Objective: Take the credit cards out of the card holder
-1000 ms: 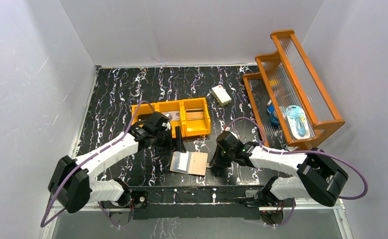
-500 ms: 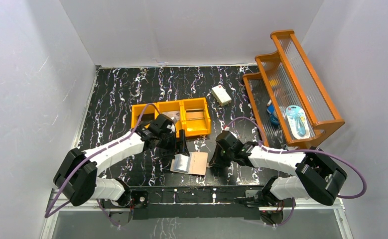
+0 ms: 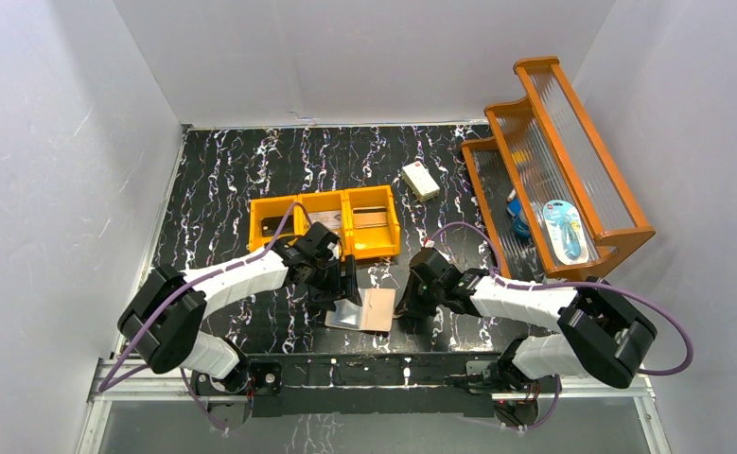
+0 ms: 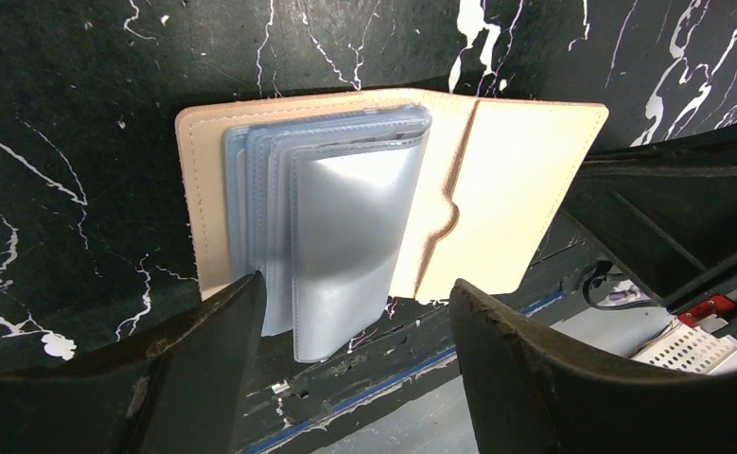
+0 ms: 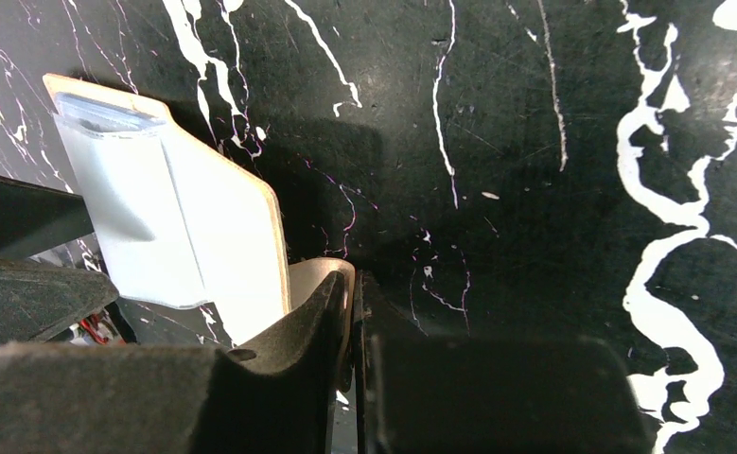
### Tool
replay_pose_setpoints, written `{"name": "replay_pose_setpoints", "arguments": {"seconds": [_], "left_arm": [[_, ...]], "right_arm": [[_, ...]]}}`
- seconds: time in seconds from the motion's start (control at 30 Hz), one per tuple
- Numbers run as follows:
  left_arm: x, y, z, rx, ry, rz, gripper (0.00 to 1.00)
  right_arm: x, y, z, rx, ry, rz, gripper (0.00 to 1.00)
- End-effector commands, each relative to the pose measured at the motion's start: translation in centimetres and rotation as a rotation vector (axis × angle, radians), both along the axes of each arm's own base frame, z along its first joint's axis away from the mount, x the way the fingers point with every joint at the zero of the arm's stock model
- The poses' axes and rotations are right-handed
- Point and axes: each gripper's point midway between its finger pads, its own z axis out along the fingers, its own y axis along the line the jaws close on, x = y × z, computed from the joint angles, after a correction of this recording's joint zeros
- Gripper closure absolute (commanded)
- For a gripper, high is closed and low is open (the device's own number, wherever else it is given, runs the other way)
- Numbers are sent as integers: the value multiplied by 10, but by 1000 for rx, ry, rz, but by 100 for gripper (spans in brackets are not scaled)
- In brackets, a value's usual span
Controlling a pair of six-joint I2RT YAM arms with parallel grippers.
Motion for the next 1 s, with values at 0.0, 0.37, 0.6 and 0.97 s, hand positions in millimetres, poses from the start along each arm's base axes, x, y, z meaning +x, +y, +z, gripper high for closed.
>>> {"name": "replay_pose_setpoints", "arguments": {"seconds": [0.0,0.37,0.6,0.97], "left_arm": [[-1,-6,10,-32,-16,0,32],[8,9,25,25,-94,65,25],[2,1,21,6,-58,26,26],[-8,-14,6,-23,-8,-30,29]], "right_arm": [[2,0,-3,-8,2,-7,83],[1,1,-3,-2,5,-6,83],[1,0,-4,-3,6,-9,82],[0,0,-5,-4,12,-7,82]]}}
